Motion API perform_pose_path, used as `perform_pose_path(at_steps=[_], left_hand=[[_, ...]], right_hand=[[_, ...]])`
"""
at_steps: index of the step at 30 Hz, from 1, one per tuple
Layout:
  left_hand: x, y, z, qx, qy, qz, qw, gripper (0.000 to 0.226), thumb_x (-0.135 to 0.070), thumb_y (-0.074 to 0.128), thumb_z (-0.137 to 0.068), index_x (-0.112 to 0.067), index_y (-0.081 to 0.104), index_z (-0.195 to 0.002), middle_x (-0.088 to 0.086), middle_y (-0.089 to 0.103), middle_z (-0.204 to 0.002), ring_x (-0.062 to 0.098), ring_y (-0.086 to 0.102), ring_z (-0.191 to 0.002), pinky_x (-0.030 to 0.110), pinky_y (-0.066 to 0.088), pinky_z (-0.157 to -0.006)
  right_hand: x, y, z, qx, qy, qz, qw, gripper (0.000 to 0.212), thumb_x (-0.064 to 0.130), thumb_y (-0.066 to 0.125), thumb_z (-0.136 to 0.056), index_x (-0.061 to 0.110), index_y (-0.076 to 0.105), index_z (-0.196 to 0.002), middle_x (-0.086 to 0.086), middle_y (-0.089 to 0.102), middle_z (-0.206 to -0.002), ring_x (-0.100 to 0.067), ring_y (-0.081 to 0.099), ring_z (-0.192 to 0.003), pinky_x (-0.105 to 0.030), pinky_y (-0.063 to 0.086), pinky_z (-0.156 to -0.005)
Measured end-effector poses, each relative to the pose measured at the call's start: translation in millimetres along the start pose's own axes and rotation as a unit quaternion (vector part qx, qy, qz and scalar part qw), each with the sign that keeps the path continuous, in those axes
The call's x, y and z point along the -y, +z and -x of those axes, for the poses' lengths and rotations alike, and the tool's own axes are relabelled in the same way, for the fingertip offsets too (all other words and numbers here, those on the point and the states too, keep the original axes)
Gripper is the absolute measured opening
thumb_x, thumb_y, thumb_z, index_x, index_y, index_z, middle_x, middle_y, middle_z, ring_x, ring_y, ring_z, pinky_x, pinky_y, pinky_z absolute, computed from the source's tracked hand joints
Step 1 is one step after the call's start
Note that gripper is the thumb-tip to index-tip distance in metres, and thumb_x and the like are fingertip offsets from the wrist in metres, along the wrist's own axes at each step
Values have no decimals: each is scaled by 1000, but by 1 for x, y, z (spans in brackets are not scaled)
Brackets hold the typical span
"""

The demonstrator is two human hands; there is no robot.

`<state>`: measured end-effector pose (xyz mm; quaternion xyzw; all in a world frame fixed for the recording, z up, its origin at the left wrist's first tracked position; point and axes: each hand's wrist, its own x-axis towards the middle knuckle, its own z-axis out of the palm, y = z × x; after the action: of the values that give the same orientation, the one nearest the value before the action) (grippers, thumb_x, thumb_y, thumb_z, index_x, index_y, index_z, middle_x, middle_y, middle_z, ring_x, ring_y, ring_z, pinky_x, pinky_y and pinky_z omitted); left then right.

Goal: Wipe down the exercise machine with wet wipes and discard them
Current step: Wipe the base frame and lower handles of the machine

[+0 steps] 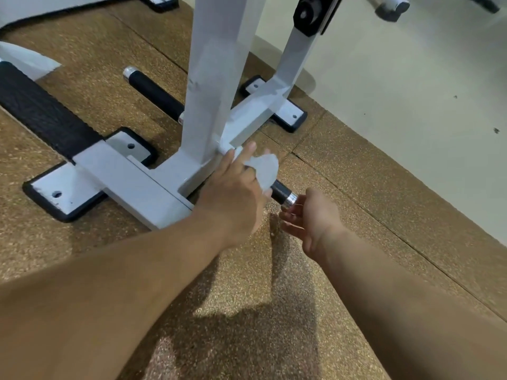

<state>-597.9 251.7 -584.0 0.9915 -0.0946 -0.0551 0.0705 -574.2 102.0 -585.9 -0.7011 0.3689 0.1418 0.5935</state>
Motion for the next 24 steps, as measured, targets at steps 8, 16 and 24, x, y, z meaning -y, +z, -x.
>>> perform_pose_path(at_steps=[8, 16, 24], left_hand=[[-33, -5, 4, -5, 128, 116, 985, 55, -32, 25, -109, -8, 29, -158, 6, 18, -169, 16, -1, -157, 35, -15, -125], [6, -12, -14, -82, 38, 26, 996, 45, -29, 41, -104, -4, 50, -140, 10, 43, -154, 31, 14, -150, 45, 17, -123], [-56, -18, -4, 108, 176, -20, 978, 39, -28, 37, -105, -13, 59, -133, 10, 53, -145, 32, 36, -145, 51, 17, -123]], right_hand=[[-8, -17, -5, 2, 11, -42, 999, 36, 31, 40, -106, 7, 66, -106, -8, 68, -78, -24, 64, -64, -32, 51, -61], [0, -9, 3, -1, -6, -24, 1000, 48, 38, 31, -110, 9, 63, -89, -6, 61, -65, -25, 60, -67, -40, 53, -77], [1, -20, 0, -35, 15, -37, 999, 43, 40, 39, -106, 10, 66, -93, -5, 75, -74, -27, 69, -74, -37, 55, -74]])
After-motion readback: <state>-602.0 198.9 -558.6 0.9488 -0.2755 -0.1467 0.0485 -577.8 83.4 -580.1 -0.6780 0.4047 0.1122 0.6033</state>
